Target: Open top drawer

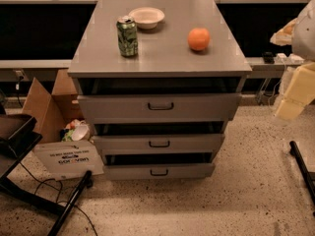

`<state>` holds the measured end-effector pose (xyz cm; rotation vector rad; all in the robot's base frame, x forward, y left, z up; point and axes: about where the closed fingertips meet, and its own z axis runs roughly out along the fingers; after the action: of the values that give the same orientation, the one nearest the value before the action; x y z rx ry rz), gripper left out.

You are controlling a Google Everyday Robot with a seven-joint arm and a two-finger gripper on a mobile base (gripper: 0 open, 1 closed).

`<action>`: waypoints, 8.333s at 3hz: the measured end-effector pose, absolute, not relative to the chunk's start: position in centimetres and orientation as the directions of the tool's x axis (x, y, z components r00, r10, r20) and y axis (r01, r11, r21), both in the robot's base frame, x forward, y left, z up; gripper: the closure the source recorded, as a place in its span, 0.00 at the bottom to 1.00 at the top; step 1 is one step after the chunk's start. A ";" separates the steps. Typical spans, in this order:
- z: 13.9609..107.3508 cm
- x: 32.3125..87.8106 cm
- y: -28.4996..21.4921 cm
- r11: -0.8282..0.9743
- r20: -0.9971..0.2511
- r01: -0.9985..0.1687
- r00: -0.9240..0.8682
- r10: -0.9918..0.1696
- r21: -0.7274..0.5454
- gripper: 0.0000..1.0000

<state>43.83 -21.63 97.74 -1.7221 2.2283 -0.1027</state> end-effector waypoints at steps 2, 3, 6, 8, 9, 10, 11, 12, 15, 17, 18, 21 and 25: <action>96.4 43.4 -20.7 0.278 -0.158 -0.929 -0.245 -0.957 -0.245 0.00; 92.2 42.5 -19.7 0.297 -0.144 -0.928 -0.270 -0.952 -0.224 0.00; 78.0 51.7 -21.1 0.231 -0.017 -0.945 -0.234 -0.972 -0.229 0.00; 73.0 58.1 -18.5 0.123 -0.016 -0.973 -0.123 -0.992 -0.196 0.00; 70.9 60.6 -17.5 0.100 -0.024 -0.984 -0.097 -0.995 -0.151 0.00; 69.2 62.7 -17.1 0.086 -0.017 -0.991 -0.084 -0.996 -0.104 0.00; 68.1 63.8 -18.1 0.088 0.017 -0.994 -0.089 -0.996 -0.071 0.16; 67.9 62.4 -21.1 0.128 0.046 -0.991 -0.129 -0.991 -0.039 0.39; 69.2 57.2 -23.0 0.218 0.046 -0.974 -0.220 -0.974 -0.057 1.00; 69.6 53.0 -23.8 0.279 0.050 -0.959 -0.281 -0.958 -0.047 1.00; 69.6 52.8 -23.8 0.279 0.050 -0.959 -0.281 -0.958 -0.047 1.00; 69.8 47.2 -24.7 0.371 0.048 -0.928 -0.372 -0.927 -0.025 1.00; 70.7 41.6 -25.1 0.472 0.049 -0.882 -0.471 -0.881 -0.010 1.00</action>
Offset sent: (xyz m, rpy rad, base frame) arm -0.0109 0.0212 -0.0404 -0.1231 0.0748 -0.0552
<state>41.65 -25.06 70.69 -1.6332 2.7262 -0.0529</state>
